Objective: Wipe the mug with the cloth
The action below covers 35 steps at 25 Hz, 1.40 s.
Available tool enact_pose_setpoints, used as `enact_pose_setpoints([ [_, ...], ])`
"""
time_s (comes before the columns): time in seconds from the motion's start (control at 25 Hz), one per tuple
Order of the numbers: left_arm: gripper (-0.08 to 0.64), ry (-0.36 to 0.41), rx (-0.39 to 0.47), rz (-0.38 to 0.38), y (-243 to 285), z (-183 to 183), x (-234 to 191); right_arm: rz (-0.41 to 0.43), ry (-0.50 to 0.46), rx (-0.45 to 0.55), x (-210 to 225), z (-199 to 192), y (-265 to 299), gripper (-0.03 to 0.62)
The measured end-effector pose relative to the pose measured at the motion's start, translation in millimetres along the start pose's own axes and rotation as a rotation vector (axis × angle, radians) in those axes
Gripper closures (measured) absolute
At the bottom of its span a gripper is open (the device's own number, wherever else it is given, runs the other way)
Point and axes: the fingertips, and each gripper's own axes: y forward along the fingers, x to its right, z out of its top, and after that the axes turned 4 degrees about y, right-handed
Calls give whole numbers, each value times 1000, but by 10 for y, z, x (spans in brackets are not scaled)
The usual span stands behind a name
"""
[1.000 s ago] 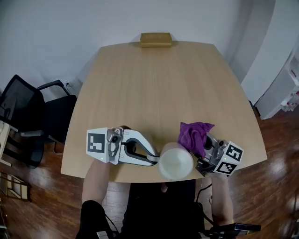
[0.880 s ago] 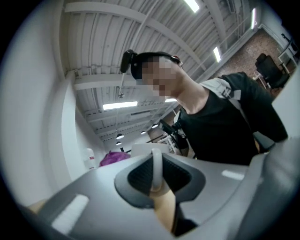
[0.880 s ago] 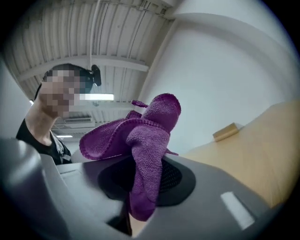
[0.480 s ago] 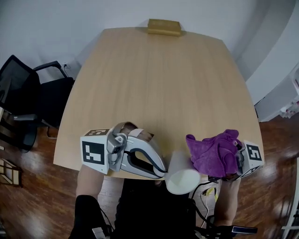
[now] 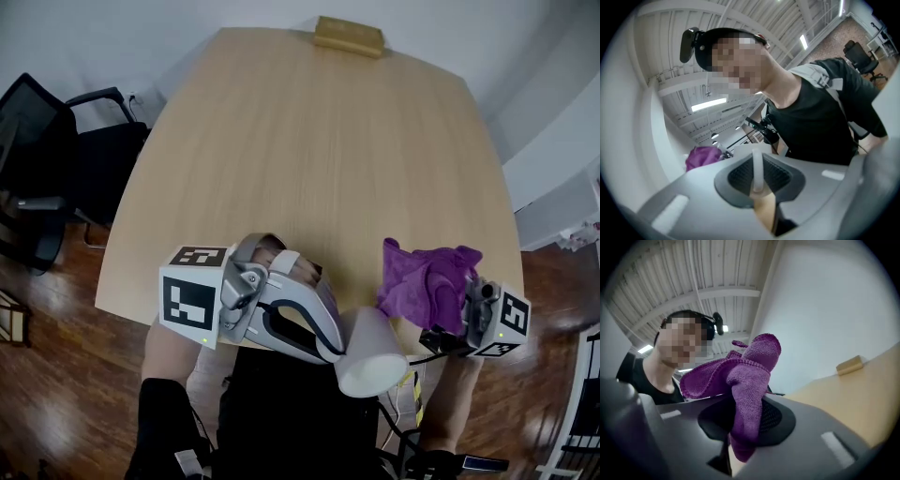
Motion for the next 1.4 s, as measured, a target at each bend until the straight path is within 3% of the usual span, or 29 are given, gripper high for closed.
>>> enact_pose_setpoints([
  [0.12, 497, 0, -38, -16, 14, -69, 35, 186, 45, 110, -357, 375, 27, 508],
  [0.28, 497, 2, -56, -20, 34, -104, 59, 320, 172, 79, -633, 336, 247, 508],
  [0.48, 497, 2, -51, -24, 28, -105, 63, 246, 179, -8, -451, 36, 352, 509],
  [0.68, 495, -4, -3, 4, 4, -32, 17, 4, 39, -167, 108, -415, 278, 509],
  [0.76, 495, -8, -7, 13, 6, -41, 7, -74, 10, -188, 225, -446, 251, 509],
  [0.84, 495, -21, -12, 10, 7, -65, 18, -40, -11, -110, 125, -233, 239, 508],
  [0.96, 495, -36, -17, -2, 15, -104, 42, 175, 31, 74, -346, 275, 290, 508],
  [1.08, 495, -45, -20, 0, 21, -130, 50, 328, 49, 109, -729, 444, 398, 509],
  [1.16, 495, -46, -16, 8, 21, -127, 43, 360, 35, 65, -833, 363, 464, 509],
  [1.4, 495, -42, 2, 15, 16, -102, 32, 305, 72, -35, -653, 21, 496, 508],
])
